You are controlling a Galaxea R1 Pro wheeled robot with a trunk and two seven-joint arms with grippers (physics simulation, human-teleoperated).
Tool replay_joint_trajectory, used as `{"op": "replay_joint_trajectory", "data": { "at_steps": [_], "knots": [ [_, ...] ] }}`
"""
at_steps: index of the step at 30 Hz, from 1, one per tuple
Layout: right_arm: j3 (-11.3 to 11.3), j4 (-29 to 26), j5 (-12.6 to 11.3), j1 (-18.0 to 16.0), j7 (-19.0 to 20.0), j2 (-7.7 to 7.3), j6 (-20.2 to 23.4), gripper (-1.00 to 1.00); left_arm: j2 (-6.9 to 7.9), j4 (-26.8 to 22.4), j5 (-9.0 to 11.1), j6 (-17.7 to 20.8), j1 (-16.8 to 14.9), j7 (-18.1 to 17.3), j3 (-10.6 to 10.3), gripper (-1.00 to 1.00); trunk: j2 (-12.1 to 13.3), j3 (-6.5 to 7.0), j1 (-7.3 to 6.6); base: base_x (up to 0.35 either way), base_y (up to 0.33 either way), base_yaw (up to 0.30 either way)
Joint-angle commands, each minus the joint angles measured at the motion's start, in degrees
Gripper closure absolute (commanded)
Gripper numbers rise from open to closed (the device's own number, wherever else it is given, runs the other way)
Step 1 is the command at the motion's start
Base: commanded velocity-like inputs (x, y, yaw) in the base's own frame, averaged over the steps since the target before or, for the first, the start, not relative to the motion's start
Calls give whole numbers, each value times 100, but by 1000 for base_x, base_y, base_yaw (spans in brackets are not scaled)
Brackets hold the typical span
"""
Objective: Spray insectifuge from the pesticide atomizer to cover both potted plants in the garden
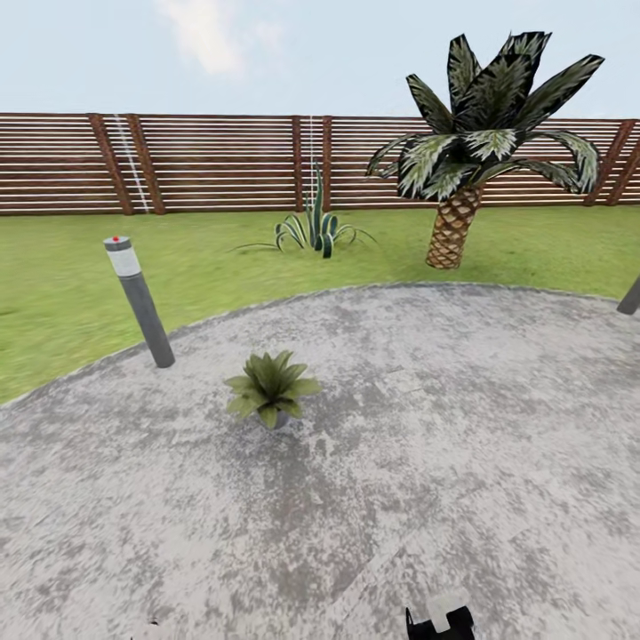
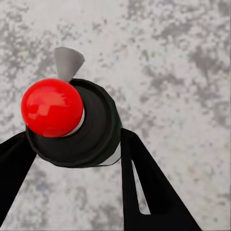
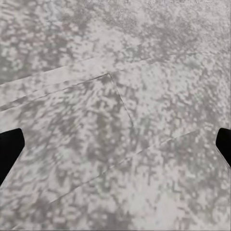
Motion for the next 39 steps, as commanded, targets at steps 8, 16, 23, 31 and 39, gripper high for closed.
{"op": "replay_joint_trajectory", "data": {
  "at_steps": [8,16,23,31,39],
  "knots": [
    [45,8,26,-4,-60,2,1,-100,3,2,61,-17,-3,-6,-46,100,-2,-5,2,338,102,0],
    [45,8,26,-4,-60,2,1,-100,3,2,62,-17,-3,-7,-46,100,-2,-5,2,338,111,0],
    [45,8,26,-4,-60,2,-3,-100,3,2,64,-17,-3,-8,-46,100,-2,-2,2,338,112,-14],
    [45,8,26,-4,-60,5,-3,-100,3,-1,66,-17,-3,-7,-46,100,-2,21,2,336,131,-95],
    [170,-646,248,-10,1010,-34,48,-100,138,-126,-364,83,-181,-876,-136,100,-2,21,2,123,71,-2]
  ]
}}
